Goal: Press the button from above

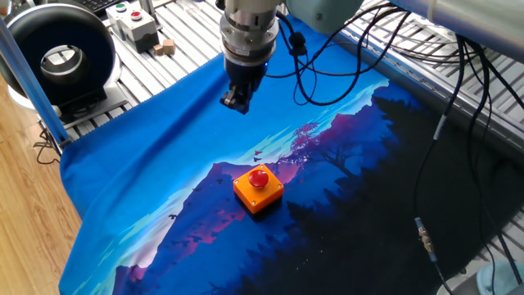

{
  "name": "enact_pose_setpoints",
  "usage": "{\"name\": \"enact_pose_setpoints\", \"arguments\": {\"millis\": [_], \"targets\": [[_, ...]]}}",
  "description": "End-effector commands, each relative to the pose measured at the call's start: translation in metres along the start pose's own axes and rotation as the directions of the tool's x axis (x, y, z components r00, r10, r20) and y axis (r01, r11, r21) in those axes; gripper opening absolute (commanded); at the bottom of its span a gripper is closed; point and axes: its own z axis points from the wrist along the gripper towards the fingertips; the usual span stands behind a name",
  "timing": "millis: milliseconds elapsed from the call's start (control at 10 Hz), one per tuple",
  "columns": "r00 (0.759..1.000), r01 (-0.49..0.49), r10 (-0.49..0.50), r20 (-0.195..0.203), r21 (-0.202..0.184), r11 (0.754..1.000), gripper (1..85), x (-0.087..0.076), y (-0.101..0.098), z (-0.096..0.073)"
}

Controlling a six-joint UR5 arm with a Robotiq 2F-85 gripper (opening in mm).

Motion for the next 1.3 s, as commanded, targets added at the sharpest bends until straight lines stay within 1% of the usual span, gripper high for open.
{"name": "enact_pose_setpoints", "arguments": {"millis": [0, 100, 200, 300, 400, 500, 600, 700, 800, 900, 1000, 1100, 1200], "targets": [[1.0, 0.002, -0.002, -0.001, -0.018, 1.0, 1.0, 0.016, 0.014, 0.0], [1.0, -0.015, 0.015, 0.001, -0.016, 1.0, 1.0, 0.036, 0.025, 0.007], [1.0, -0.028, 0.029, 0.01, -0.013, 1.0, 1.0, 0.05, 0.034, 0.016], [0.999, -0.042, 0.042, 0.014, -0.02, 0.999, 1.0, 0.061, 0.043, 0.022], [0.998, -0.064, 0.064, 0.022, -0.025, 0.998, 1.0, 0.067, 0.052, 0.027], [0.997, -0.079, 0.079, 0.024, -0.021, 0.997, 1.0, 0.069, 0.059, 0.031], [0.996, -0.085, 0.085, 0.018, -0.021, 0.996, 1.0, 0.073, 0.063, 0.034], [0.995, -0.095, 0.095, 0.005, -0.034, 0.995, 1.0, 0.081, 0.072, 0.037], [0.993, -0.114, 0.113, -0.019, -0.051, 0.992, 1.0, 0.09, 0.08, 0.037], [0.993, -0.114, 0.112, -0.038, -0.057, 0.992, 1.0, 0.098, 0.081, 0.036], [0.993, -0.11, 0.107, -0.038, -0.075, 0.991, 1.0, 0.101, 0.084, 0.038], [0.993, -0.111, 0.108, -0.038, -0.082, 0.99, 1.0, 0.102, 0.085, 0.04], [0.994, -0.11, 0.108, -0.035, -0.077, 0.991, 1.0, 0.1, 0.083, 0.04]]}}
